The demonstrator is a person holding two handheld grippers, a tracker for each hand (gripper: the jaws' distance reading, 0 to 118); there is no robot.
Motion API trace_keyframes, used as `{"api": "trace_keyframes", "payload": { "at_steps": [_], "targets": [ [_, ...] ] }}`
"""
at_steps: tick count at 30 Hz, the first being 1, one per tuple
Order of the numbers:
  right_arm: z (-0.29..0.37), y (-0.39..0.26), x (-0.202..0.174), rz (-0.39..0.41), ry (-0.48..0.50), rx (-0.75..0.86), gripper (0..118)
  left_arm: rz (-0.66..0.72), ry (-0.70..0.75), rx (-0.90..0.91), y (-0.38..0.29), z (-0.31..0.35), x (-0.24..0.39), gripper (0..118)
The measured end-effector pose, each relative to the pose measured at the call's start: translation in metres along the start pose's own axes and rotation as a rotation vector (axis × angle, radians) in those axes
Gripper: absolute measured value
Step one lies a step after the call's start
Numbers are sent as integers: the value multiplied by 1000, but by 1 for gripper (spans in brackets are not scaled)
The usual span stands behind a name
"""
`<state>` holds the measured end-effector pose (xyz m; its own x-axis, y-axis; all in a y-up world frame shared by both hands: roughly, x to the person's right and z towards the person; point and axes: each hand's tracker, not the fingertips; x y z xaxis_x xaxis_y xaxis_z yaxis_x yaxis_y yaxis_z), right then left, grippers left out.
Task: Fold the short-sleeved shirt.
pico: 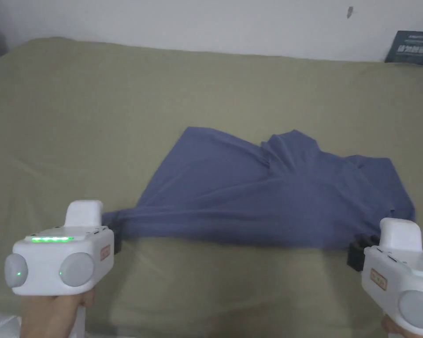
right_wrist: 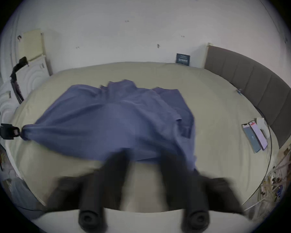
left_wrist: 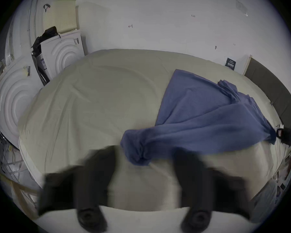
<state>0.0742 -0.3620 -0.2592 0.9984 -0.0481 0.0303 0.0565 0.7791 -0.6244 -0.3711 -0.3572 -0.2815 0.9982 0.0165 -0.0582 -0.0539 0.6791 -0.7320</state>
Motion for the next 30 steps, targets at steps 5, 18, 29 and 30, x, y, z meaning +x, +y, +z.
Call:
{"api": "trace_keyframes", "payload": {
  "at_steps": [5, 18, 29, 30],
  "targets": [
    [-8, -9, -25, 42, 1, -2, 8, 47, -9, -39, -5, -11, -18, 1],
    [-23, -4, -37, 91, 47, -34, 8, 73, -28, -69, 59, -49, -31, 114],
    [-42, -1, -28, 80, 46, -89, 8, 63, -76, -183, 45, -83, -10, 6],
    [-44, 3, -26, 77, 49, -88, 8, 67, -77, -180, 44, -82, -11, 6]
  ]
}}
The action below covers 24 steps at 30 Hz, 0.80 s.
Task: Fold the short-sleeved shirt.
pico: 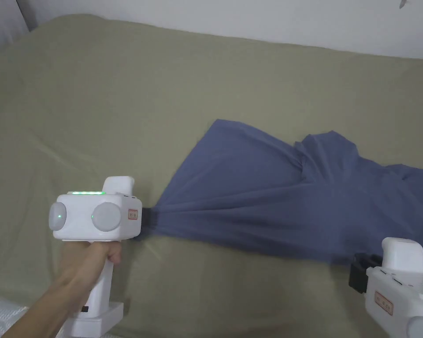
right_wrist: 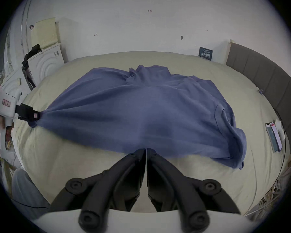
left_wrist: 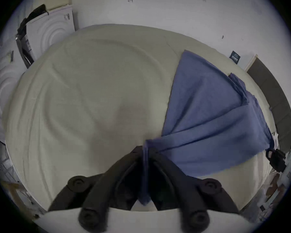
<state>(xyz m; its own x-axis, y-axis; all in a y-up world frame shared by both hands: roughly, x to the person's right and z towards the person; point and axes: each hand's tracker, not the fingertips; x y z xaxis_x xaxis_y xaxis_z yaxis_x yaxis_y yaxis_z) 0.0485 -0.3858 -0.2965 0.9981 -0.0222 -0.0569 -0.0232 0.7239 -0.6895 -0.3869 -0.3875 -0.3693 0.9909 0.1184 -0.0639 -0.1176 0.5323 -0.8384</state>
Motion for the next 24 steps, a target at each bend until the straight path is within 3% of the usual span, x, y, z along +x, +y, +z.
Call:
{"api": "trace_keyframes", "payload": {
  "at_steps": [3, 7, 13, 20, 21, 22, 23, 24],
  "targets": [
    [-6, 21, 8, -3, 9, 9, 8, 27, -17, 4, 0, 1, -4, 6],
    [-31, 69, 25, 50, -17, 43, 8, 11, -11, 11, -1, -1, -1, 6],
    [-115, 167, 66, 124, -64, -17, 8, -9, -7, 19, -1, -3, 2, 6],
    [-213, 226, 92, 34, -36, -133, 14, 9, -9, 14, 3, -6, 3, 6],
    [-226, 229, 93, 61, -38, -178, 37, 7, -9, 10, 5, -7, 3, 6],
    [-236, 229, 91, 92, -59, -233, 86, 10, -8, 8, 5, -7, 5, 6],
    [-245, 227, 89, 126, -59, -290, 118, 8, -8, 4, 6, -7, 6, 6],
    [-238, 223, 89, 160, -76, -301, 113, 1, -8, 1, 8, -8, 7, 6]
  ]
}}
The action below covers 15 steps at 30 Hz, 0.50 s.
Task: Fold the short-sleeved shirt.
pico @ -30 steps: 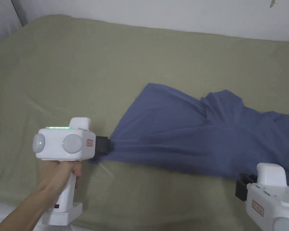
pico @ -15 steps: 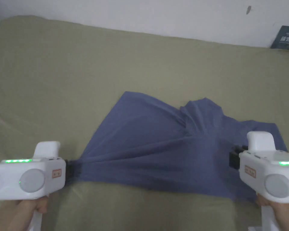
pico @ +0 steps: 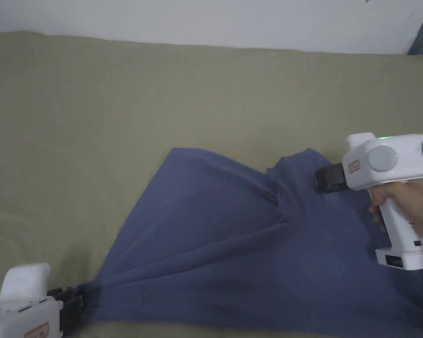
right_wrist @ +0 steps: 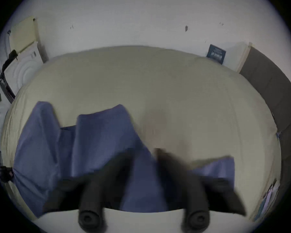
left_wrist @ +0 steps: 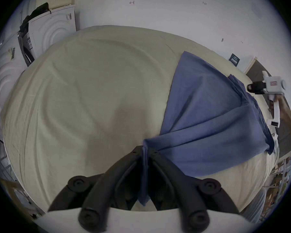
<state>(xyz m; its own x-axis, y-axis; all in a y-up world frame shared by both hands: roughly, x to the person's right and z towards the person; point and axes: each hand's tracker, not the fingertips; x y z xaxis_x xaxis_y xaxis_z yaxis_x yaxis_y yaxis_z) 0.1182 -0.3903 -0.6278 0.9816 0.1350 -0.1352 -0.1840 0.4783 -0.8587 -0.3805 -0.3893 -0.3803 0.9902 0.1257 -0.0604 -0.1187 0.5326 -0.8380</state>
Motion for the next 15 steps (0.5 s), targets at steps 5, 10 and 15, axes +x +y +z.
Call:
{"api": "trace_keyframes", "payload": {
  "at_steps": [5, 10, 15],
  "targets": [
    [-9, 3, -10, -53, 38, -38, 108, 14, -4, 10, -3, -2, 1, 6],
    [26, -2, -11, 8, 74, 64, 7, 34, -12, 14, -6, -2, -5, 6],
    [110, -20, -7, -11, 7, 226, 7, 12, 7, 9, -3, 5, -1, 6]
  ]
}}
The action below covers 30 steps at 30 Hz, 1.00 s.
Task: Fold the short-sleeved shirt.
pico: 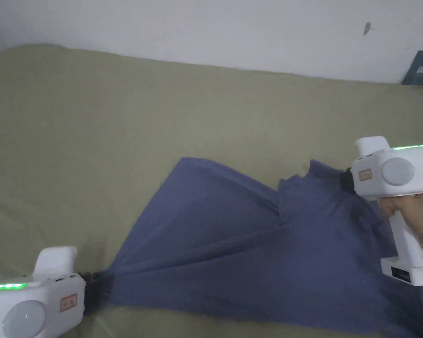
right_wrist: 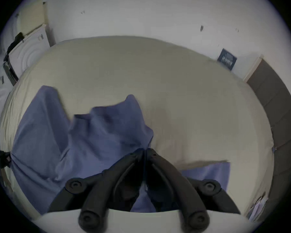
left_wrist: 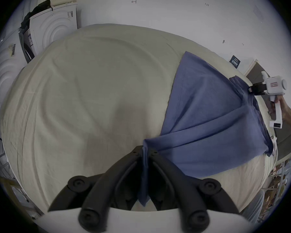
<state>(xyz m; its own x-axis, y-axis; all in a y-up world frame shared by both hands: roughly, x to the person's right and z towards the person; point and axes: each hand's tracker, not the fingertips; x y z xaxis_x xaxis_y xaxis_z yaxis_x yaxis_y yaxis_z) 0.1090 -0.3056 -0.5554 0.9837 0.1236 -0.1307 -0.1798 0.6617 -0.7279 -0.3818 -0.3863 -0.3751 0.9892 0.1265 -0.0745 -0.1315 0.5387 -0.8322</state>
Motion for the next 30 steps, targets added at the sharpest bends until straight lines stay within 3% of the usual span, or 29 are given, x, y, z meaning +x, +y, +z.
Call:
{"api": "trace_keyframes", "payload": {
  "at_steps": [10, 18, 23, 30],
  "targets": [
    [220, -12, 33, -57, -46, 345, 7, -76, -56, 264, 63, 135, 40, 6],
    [364, 7, 67, -90, -158, 583, 7, -150, -62, 487, 153, 254, 99, 6],
    [403, 36, 83, -144, -196, 643, 7, -170, -3, 557, 208, 285, 131, 6],
    [410, 100, 95, -171, -269, 698, 7, -187, 115, 615, 261, 299, 158, 6]
  ]
}}
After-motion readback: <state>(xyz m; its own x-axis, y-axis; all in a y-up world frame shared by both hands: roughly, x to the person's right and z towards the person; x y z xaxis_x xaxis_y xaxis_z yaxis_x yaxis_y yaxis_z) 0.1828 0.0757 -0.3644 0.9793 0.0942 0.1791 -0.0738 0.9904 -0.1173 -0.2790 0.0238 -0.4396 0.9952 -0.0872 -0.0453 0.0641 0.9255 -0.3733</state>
